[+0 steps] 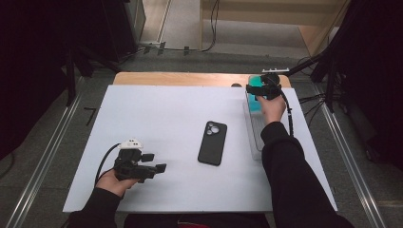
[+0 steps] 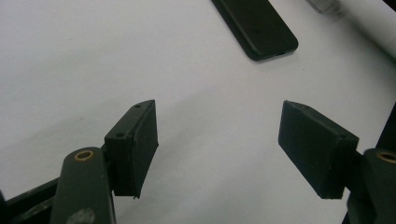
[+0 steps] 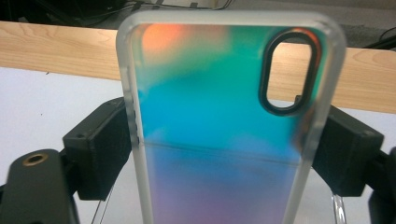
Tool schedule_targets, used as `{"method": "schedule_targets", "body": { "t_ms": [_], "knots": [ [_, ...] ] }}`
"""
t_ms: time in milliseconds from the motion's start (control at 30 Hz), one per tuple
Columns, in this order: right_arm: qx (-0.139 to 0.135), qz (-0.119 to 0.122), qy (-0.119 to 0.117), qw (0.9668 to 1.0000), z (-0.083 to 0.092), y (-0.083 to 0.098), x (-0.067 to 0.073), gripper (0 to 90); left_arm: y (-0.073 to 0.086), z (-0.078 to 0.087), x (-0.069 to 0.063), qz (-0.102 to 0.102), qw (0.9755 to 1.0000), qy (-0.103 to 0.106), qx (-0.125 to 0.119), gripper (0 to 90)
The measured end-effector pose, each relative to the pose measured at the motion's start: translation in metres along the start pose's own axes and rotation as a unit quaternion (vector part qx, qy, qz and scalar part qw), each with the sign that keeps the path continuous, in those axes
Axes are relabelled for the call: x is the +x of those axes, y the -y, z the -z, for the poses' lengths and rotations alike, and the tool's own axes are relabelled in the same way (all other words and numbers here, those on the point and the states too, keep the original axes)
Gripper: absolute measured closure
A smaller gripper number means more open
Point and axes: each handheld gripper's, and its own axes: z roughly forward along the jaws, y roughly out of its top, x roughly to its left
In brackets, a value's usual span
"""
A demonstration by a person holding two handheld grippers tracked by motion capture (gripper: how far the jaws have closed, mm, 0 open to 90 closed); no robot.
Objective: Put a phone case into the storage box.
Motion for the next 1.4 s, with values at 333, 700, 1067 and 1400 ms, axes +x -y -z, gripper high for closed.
{"method": "schedule_targets", "body": {
  "t_ms": [333,700,1067,1400],
  "knots": [
    [0.004,0.01,-0.012,0.9999,0.014,-0.003,0.001,0.0,-0.001,0.0,0.001,0.001,1.0,0.0,-0.001,28.6],
    [0.029,0.013,-0.055,0.998,0.056,-0.008,0.008,0.0,-0.003,0.0,0.003,0.01,0.9999,0.004,0.0,28.6],
    [0.052,0.039,-0.105,0.9923,0.084,0.008,0.032,4.9,-0.008,0.003,0.007,0.017,0.9998,0.007,-0.002,28.5],
    [0.059,0.05,-0.167,0.983,0.108,0.025,0.039,19.4,-0.013,0.001,0.011,0.01,0.9998,0.015,0.002,28.6]
  ]
}}
